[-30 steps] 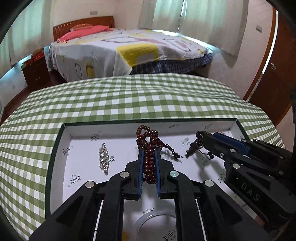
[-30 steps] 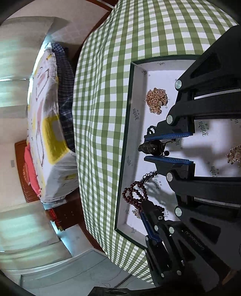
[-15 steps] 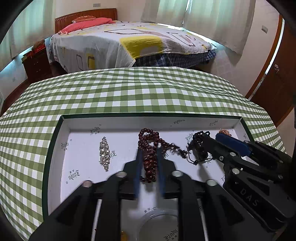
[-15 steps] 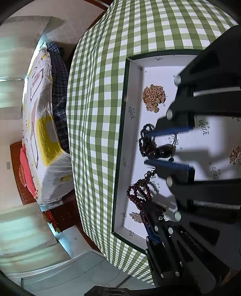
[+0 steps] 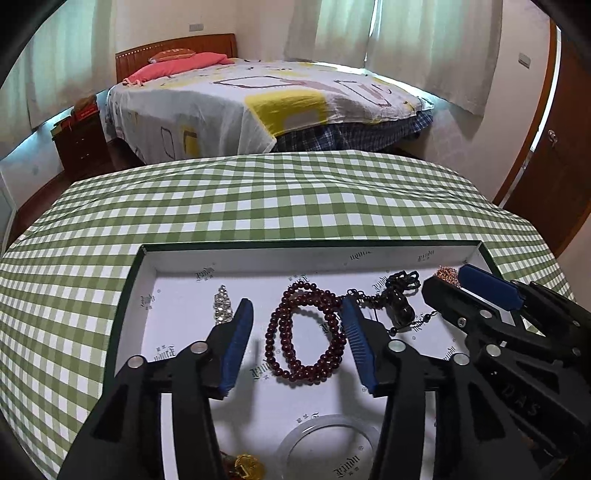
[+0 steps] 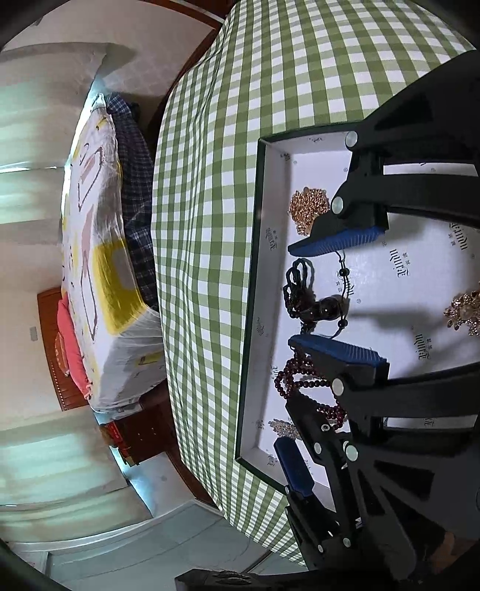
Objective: Organize jewelry
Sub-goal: 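Withdraw both open grippers from the box toward the remaining jewelry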
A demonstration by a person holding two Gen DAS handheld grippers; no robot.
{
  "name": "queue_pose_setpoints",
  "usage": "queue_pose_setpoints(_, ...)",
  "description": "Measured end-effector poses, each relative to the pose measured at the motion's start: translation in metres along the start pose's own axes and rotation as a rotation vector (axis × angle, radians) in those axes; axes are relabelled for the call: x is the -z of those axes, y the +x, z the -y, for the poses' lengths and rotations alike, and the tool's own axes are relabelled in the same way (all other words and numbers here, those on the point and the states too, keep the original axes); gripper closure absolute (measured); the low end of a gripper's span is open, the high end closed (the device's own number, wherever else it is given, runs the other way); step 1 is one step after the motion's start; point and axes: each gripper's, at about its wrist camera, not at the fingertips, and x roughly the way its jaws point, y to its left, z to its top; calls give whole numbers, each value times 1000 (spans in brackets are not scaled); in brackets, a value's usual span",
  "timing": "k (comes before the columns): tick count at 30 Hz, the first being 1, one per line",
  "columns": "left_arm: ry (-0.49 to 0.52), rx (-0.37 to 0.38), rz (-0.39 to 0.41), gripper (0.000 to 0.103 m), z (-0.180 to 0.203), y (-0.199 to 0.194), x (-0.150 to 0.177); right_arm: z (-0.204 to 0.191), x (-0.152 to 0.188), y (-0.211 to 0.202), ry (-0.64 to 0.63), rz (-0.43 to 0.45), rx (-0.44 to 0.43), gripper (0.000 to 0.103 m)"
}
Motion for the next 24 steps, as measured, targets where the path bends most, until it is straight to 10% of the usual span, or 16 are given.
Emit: queue_pose_setpoints(24, -5, -50, 168, 26, -5, -89, 23, -14, 22, -83, -22, 104, 32, 38)
